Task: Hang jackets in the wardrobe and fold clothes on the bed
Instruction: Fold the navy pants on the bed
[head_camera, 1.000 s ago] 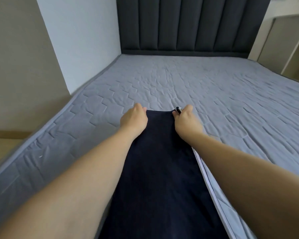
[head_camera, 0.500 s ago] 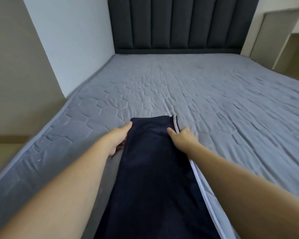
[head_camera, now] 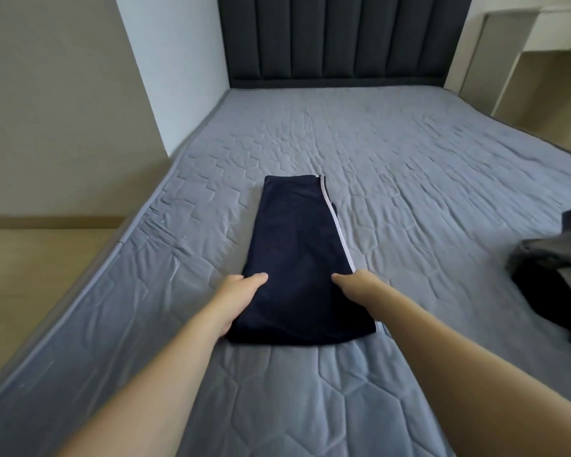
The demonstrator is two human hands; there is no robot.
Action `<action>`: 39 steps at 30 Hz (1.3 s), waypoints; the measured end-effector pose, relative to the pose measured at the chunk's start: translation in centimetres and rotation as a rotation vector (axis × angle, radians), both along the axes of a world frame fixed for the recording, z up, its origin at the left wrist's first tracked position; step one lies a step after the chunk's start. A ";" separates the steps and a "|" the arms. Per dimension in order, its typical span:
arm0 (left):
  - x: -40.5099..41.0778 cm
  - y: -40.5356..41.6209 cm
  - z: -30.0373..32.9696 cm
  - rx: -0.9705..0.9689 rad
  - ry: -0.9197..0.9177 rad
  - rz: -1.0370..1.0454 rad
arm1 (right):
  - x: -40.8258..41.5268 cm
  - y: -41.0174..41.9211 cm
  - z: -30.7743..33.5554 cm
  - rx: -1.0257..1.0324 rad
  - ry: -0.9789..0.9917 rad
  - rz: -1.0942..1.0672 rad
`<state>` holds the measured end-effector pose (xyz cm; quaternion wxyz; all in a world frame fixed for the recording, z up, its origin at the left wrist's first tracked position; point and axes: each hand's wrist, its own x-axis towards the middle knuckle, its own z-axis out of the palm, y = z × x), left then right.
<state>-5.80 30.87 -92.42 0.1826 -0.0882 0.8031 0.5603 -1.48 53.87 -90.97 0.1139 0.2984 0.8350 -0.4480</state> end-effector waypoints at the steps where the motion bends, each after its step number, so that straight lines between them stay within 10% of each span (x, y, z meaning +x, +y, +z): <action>1: 0.7 -0.3 0.0 0.006 -0.047 -0.016 | 0.9 -0.1 -0.1 0.025 -0.007 0.005; 8: 2.9 -1.4 -0.9 0.212 -0.131 0.248 | 4.4 -1.2 -1.8 0.106 0.009 -0.041; 15: 2.7 -1.8 -1.2 -0.123 0.203 0.373 | 6.2 -1.8 -3.5 0.239 0.113 -0.063; 27: 2.4 -1.4 -0.9 -0.692 0.518 -0.002 | 5.7 -2.1 -3.8 0.261 0.045 0.007; 34: 5.3 -6.2 -0.8 -1.211 0.828 -0.795 | 8.3 -1.4 -2.4 -0.135 0.329 -0.112; 39: 5.7 -7.6 -0.6 -1.239 0.918 -0.720 | 10.7 -1.2 -0.1 -0.334 0.279 -0.089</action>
